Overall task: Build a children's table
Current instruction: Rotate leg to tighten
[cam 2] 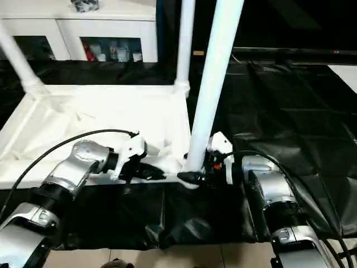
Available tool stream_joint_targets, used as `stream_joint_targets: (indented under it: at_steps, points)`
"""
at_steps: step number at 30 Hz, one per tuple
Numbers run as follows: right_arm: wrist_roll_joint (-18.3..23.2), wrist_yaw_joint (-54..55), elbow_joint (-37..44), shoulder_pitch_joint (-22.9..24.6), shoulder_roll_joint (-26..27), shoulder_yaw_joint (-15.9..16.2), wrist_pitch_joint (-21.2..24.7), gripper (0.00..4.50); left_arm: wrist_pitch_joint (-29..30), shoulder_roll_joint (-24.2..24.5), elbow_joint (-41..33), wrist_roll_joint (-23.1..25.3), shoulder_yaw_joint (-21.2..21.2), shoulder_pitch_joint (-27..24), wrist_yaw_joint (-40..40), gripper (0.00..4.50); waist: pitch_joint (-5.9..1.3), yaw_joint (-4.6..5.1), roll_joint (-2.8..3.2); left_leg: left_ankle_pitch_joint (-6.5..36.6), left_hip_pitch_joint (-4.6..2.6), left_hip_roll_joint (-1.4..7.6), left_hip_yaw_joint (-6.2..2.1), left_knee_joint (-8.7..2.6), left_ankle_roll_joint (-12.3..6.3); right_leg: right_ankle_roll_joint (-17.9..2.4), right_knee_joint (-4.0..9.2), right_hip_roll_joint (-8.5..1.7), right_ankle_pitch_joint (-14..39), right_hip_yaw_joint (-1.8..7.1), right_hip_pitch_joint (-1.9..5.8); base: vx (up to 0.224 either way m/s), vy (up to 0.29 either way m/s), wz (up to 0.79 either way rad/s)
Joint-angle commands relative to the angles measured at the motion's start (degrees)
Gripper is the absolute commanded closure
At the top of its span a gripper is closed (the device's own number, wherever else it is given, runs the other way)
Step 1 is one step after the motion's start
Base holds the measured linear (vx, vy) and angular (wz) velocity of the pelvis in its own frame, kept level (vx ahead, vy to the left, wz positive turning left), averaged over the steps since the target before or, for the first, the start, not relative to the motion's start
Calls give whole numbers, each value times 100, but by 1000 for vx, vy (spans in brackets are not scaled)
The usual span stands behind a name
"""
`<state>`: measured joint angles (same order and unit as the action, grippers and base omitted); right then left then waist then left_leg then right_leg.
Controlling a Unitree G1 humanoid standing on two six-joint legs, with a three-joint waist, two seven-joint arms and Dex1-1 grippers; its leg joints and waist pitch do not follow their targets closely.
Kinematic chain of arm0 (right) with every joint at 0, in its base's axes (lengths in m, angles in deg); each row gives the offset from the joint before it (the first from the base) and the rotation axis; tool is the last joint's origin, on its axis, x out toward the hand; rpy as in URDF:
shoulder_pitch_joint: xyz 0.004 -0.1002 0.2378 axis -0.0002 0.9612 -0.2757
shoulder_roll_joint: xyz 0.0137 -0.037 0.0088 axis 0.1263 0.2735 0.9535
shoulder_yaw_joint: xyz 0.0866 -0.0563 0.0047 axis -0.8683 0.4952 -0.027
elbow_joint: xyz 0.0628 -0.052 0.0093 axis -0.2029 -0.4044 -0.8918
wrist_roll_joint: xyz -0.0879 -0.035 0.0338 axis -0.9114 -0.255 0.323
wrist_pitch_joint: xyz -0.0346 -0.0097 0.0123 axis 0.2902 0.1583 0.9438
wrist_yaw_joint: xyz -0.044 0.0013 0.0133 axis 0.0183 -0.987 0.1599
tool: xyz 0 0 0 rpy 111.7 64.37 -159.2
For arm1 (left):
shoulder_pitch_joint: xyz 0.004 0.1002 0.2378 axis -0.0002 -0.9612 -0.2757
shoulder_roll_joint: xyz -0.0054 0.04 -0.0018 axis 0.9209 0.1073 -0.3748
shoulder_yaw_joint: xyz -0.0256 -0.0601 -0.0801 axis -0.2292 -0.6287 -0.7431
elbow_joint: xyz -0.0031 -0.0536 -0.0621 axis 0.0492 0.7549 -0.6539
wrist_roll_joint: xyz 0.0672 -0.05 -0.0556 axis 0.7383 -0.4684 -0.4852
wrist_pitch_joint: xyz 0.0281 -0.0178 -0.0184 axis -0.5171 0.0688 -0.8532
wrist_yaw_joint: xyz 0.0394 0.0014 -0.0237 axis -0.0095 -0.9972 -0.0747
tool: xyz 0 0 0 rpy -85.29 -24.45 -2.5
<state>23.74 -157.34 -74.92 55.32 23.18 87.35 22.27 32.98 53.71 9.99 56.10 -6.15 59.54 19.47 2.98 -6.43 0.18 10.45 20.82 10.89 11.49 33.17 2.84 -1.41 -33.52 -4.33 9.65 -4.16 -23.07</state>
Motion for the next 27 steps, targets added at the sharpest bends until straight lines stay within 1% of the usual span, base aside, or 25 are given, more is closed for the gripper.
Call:
stream_joint_targets:
  at_steps: [1,2,3,4,8,9,10,12,13,14,15,16,17,18,19,20,21,22,23,24,25,26,27]
  points:
    - [-56,-346,13,167,63,372,146,146,-100,-46,-190,-164,-63,99,-50,450,-357,-5,-57,1219,-92,313,-118,-378,-310,-1251,376,-469,1513,273,272,0,0,0]
    - [-56,-346,13,167,63,372,146,162,-100,-46,-190,-164,-63,99,-50,450,-363,-10,-47,1145,-82,314,-122,-375,-326,-1254,362,-471,1442,270,279,0,0,0]
    - [-46,-364,29,158,76,376,154,173,-96,-40,-186,-165,-75,103,-50,450,-366,-9,-55,1116,-83,313,-118,-369,-336,-1257,358,-468,1393,271,276,0,0,0]
    - [-50,-372,36,154,98,392,150,173,-101,-39,-163,-166,-90,107,-65,450,-372,-10,-38,1061,-75,311,-122,-363,-356,-1280,340,-467,1297,271,279,0,0,0]
    - [-42,-323,99,186,153,437,180,204,-125,-56,-120,-158,-95,109,-146,450,-379,-11,-57,951,-66,309,-117,-353,-413,-1329,317,-463,1095,264,285,0,0,0]
    - [-42,-323,99,186,153,437,180,205,-125,-56,-120,-158,-95,109,-146,450,-375,-12,-59,974,-68,306,-115,-351,-417,-1317,323,-464,1146,265,283,0,0,0]
    - [-27,-304,139,213,170,448,194,205,-119,-80,-115,-162,-102,112,-203,450,-368,-10,-74,998,-65,305,-113,-354,-418,-1299,333,-464,1208,265,282,0,0,0]
    - [-18,-237,199,276,220,455,182,208,-121,-130,-69,-126,-118,137,-361,450,-371,-24,-68,1015,-71,304,-115,-353,-392,-1231,344,-472,1369,269,281,0,0,0]
    - [-17,-116,248,352,300,442,160,210,-102,-205,-6,-88,-168,175,-601,450,-364,-22,-59,1033,-69,304,-119,-357,-382,-1213,354,-472,1432,267,277,0,0,0]
    - [-17,-109,250,356,305,441,159,210,-101,-209,-3,-86,-171,177,-613,450,-362,-26,-63,1076,-80,305,-118,-357,-360,-1184,364,-469,1496,269,266,0,0,0]
    - [-15,-15,269,392,360,422,157,210,-86,-254,24,-61,-198,200,-756,450,-357,-26,-53,1124,-83,305,-118,-358,-347,-1184,369,-471,1550,271,260,0,0,0]
    - [-27,127,264,412,426,389,126,211,-77,-299,37,-46,-214,220,-862,450,-349,-20,-57,1167,-81,304,-119,-362,-331,-1168,379,-468,1616,272,255,0,0,0]
    - [-27,127,264,412,426,389,126,211,-77,-299,37,-46,-214,220,-862,450,-324,-14,-60,1396,-91,299,-128,-373,-258,-1092,418,-477,1991,275,234,0,0,0]
    - [-54,367,204,403,526,329,103,211,-54,-353,33,-36,-231,231,-974,450,-322,-11,-58,1459,-97,300,-135,-375,-229,-1063,426,-480,2118,276,232,0,0,0]
    - [-54,367,204,403,526,329,103,212,-54,-353,33,-36,-231,231,-974,450,-316,0,-62,1516,-96,299,-138,-384,-204,-1025,436,-478,2232,277,227,0,0,0]
    - [-125,798,31,338,681,227,66,212,-14,-438,53,-2,-247,261,-1164,450,-309,16,-60,1596,-100,294,-152,-395,-158,-961,458,-485,2424,277,221,0,0,0]
    - [-220,1470,-292,203,911,77,61,212,52,-572,65,50,-248,297,-1418,450,-296,33,-43,1729,-125,288,-165,-400,-103,-896,495,-499,2681,274,194,0,0,0]
    - [-220,1470,-292,203,911,77,61,214,52,-572,65,50,-248,297,-1418,450,-289,63,-51,1782,-124,286,-169,-403,-64,-864,506,-504,2814,274,183,0,0,0]
    - [-242,1687,-403,151,985,27,71,214,75,-620,70,65,-246,310,-1494,450,-269,106,-62,1932,-130,260,-198,-414,-4,-753,549,-504,3169,244,191,0,0,0]
    - [-326,2564,-855,-65,1279,-171,125,215,163,-816,107,123,-237,377,-1795,450,-260,155,-39,2005,-128,257,-215,-422,57,-656,562,-512,3395,241,172,0,0,0]
    - [-326,2564,-855,-65,1279,-171,125,221,163,-816,107,123,-237,377,-1795,450,-248,197,-34,2130,-155,247,-226,-423,92,-608,595,-503,3553,221,148,0,0,0]
    - [-289,3178,-1153,-257,1556,-329,234,223,244,-1033,182,183,-213,463,-2092,450,-263,246,0,2224,-137,230,-268,-425,104,-459,628,-520,3738,180,201,0,0,0]
    - [-282,3216,-1171,-271,1577,-341,244,228,250,-1049,189,187,-211,470,-2113,450,-272,276,-17,2208,-118,231,-268,-437,89,-457,641,-511,3654,176,213,0,0,0]
